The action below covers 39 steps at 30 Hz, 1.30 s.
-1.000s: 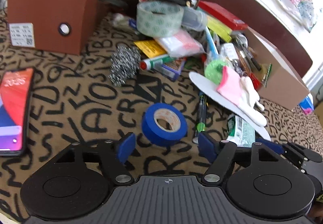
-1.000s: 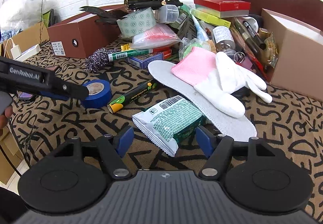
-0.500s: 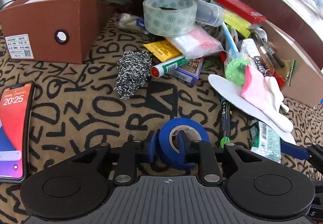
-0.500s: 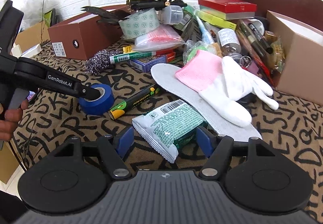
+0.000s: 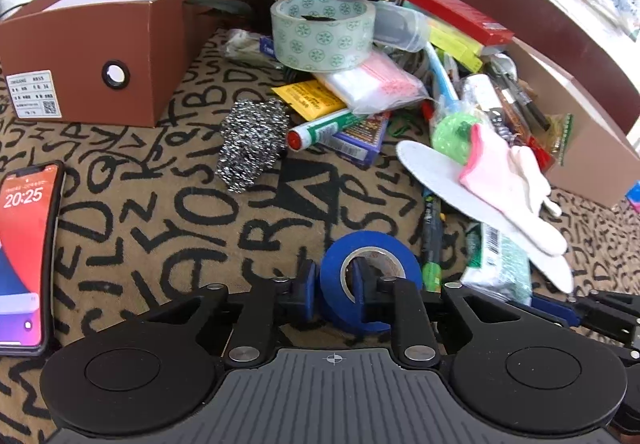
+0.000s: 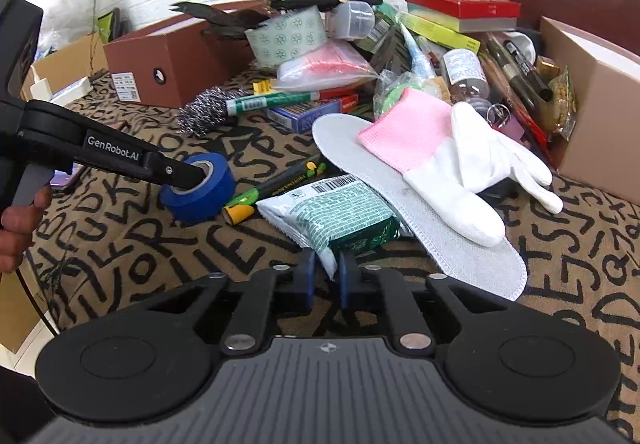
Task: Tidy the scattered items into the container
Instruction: 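Lift the blue tape with the left gripper while the right gripper grasps the green-white snack packet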
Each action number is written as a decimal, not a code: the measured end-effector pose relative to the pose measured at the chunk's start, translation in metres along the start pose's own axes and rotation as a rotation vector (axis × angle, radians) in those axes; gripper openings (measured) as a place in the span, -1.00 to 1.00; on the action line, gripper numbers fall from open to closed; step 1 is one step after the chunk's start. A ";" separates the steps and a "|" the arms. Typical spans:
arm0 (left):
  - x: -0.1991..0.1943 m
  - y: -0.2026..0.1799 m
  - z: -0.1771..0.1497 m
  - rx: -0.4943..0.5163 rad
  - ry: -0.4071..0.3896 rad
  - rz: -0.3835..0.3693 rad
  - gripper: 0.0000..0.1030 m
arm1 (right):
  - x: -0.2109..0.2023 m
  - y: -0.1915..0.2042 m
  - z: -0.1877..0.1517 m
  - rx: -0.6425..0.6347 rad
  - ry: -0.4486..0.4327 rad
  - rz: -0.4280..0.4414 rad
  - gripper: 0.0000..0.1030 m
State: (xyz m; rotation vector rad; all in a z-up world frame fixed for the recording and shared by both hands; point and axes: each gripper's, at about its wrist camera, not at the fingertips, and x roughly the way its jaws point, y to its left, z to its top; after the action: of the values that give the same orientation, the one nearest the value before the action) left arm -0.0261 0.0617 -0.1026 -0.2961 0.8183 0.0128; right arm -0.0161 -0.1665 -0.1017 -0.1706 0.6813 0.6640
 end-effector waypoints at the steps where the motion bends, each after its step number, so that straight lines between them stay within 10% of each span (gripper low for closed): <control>1: -0.002 -0.001 0.000 0.001 0.001 -0.008 -0.72 | -0.003 0.000 0.000 0.000 -0.007 0.010 -0.81; 25: -0.033 -0.059 0.030 0.107 -0.099 -0.144 -0.71 | -0.049 -0.015 0.027 -0.026 -0.180 -0.017 -0.99; 28: -0.028 -0.053 0.027 0.089 -0.075 -0.127 -0.71 | -0.040 -0.014 0.019 -0.034 -0.146 -0.005 -0.70; 30: -0.025 -0.047 0.025 0.070 -0.063 -0.113 -0.71 | -0.034 -0.010 0.015 -0.053 -0.134 -0.006 0.07; 39: -0.019 -0.030 0.025 0.032 -0.046 -0.108 -0.71 | 0.008 0.002 0.022 -0.262 -0.070 0.018 0.54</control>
State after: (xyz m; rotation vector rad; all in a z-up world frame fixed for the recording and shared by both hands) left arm -0.0173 0.0413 -0.0646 -0.3082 0.7549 -0.0938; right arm -0.0010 -0.1534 -0.0902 -0.3816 0.5279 0.7717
